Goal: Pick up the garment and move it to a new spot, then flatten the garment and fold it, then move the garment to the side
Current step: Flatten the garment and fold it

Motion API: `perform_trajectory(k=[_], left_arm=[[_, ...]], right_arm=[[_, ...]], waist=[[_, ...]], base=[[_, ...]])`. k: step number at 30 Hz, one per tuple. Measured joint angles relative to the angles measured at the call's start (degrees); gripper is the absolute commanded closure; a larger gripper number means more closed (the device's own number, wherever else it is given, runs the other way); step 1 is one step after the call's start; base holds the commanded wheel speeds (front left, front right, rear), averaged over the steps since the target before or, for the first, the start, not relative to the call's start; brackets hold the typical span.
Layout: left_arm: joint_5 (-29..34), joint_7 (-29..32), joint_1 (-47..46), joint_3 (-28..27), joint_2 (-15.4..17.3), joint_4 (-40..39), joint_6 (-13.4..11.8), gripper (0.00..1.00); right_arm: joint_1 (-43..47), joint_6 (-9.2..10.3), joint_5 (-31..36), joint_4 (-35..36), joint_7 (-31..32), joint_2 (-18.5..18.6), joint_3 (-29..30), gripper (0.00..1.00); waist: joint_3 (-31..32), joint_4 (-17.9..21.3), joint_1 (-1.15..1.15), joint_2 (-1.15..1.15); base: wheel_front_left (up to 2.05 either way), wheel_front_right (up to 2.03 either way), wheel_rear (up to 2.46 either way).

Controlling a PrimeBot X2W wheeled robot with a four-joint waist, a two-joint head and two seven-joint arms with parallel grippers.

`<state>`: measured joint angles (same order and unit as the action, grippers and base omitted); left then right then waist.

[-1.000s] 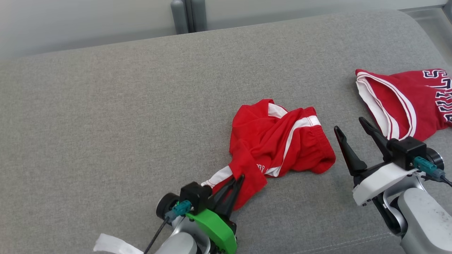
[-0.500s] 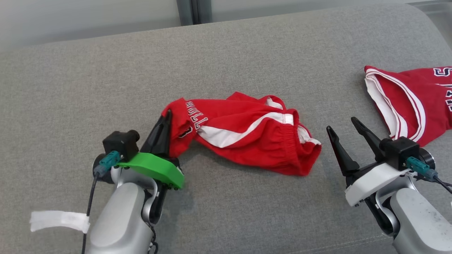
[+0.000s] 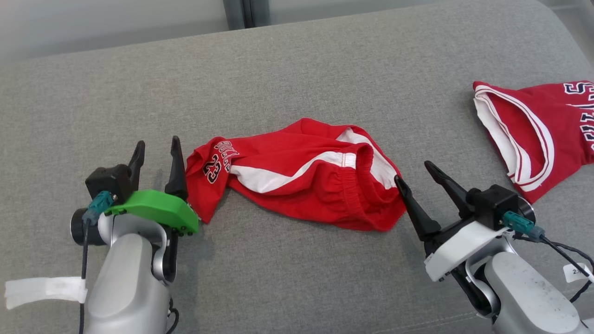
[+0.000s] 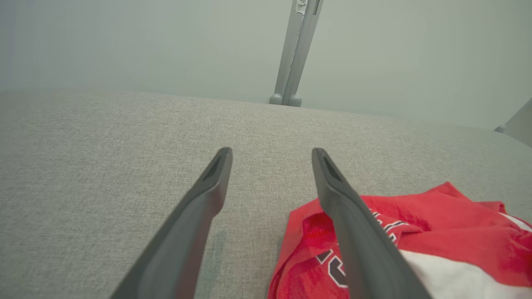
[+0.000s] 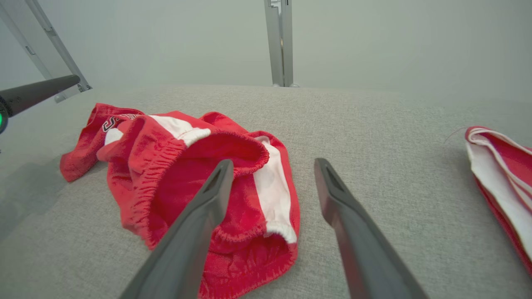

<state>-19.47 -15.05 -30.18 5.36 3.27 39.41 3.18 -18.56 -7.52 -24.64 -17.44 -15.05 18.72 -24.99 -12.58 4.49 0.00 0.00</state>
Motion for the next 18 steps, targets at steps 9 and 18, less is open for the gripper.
perform_trajectory(k=[9, 18], left_arm=[[0.22, 0.01, 7.91, 3.91, -0.33, -7.82, 1.81, 0.0], [-2.35, 0.02, 11.86, 9.78, -0.42, -11.65, 1.1, 0.0]], right_arm=[[-2.19, 0.0, -6.24, -1.74, 0.0, -2.24, -4.66, 0.0], [-7.14, 0.03, -17.6, -9.61, 0.0, -3.66, -9.61, 0.0]], waist=[[0.96, -3.56, 0.0, 0.0], [1.02, -8.98, 0.0, 0.0]], base=[[0.0, 0.0, 0.0], [0.0, 0.0, 0.0]])
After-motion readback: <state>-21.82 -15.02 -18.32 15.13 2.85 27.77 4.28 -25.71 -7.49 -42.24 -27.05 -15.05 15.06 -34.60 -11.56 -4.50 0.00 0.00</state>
